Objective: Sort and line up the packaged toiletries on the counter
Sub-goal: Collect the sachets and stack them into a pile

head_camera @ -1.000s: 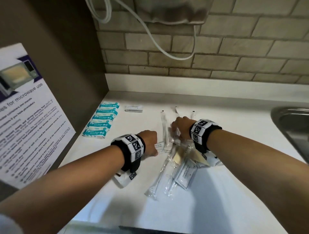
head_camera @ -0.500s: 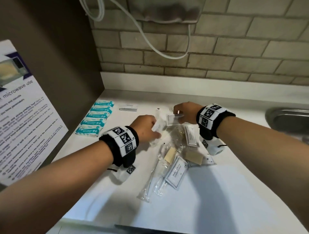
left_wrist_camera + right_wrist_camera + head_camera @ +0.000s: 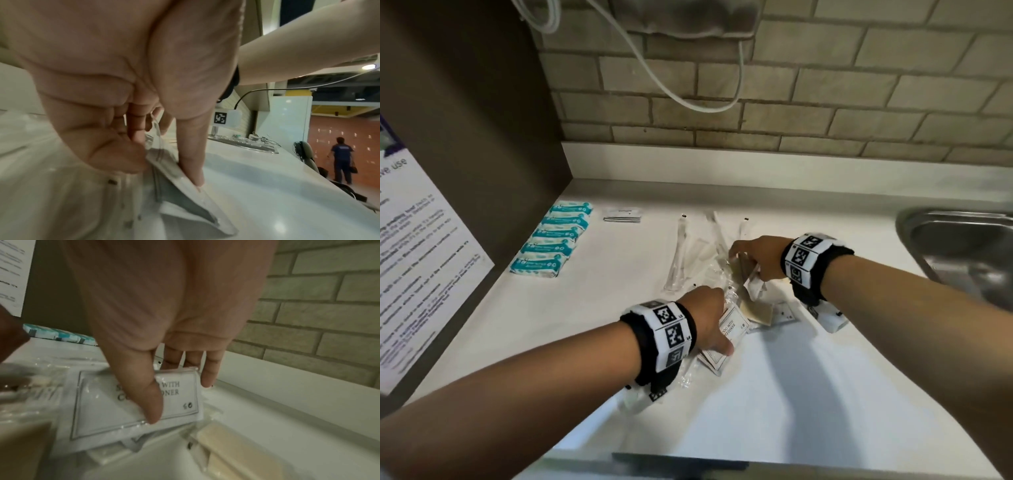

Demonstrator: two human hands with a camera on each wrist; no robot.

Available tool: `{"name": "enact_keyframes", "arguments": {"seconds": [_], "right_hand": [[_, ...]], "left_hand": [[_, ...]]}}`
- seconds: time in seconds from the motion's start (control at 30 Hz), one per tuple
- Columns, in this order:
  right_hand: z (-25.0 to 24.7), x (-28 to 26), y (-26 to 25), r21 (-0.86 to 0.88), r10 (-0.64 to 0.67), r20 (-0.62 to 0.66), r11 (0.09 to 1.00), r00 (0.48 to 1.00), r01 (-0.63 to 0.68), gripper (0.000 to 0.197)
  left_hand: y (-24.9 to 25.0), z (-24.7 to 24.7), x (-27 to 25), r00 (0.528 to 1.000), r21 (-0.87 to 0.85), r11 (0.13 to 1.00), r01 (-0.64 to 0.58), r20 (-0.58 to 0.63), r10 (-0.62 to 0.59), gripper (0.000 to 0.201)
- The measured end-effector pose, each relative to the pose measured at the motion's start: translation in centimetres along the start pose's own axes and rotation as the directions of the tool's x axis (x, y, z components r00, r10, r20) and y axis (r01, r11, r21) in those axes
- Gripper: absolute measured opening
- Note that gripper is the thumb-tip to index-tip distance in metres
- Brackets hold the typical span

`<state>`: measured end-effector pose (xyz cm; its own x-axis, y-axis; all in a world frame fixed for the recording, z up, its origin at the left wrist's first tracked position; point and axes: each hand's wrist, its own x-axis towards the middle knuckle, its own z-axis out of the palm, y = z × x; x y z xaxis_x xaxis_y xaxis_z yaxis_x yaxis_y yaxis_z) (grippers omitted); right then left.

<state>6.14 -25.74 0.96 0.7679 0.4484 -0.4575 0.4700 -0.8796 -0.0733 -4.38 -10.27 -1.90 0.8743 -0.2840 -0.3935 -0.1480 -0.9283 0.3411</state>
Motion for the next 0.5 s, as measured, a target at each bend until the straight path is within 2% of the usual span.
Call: {"name": "enact_keyframes", "arguments": {"seconds": [0.1,0.23,0.3,0.43,0.5], "right_hand": [[0.8,0.7,0.0,0.040,-0.019,-0.001,0.999,1.000,0.019,0.068],[1.2,1.8,0.0,0.021,-0.053,-0.097,0.998,0.994,0.055,0.048],[1.4,1.8,-0.1,0.009,-0.030,-0.146,0.999,0.989,0.031,0.041],[1.8,1.7,0.2,0.038,0.028,-0.231,0.999,0.972,-0.020,0.039],[1.7,1.1,0.7,-0.002,0.029,-0.270,1.000,0.963,-0.030,0.037]], "left_hand": [[0.7,0.2,-0.1,1.000,0.112,0.994,0.020,-0.021,-0.017,0.066],[1.4,0.2,-0.1,1.000,0.207,0.978,0.020,-0.014,-0.018,0.036],[1.9,0.0,-0.2,0.999,0.260,0.965,0.035,-0.011,-0.034,0.035],[2.4,-0.4,0.1,0.994,0.233,0.969,0.083,0.054,-0.099,0.030],[2.1,-0.2,0.5,0.989,0.199,0.976,0.087,0.104,-0.109,0.025]]}}
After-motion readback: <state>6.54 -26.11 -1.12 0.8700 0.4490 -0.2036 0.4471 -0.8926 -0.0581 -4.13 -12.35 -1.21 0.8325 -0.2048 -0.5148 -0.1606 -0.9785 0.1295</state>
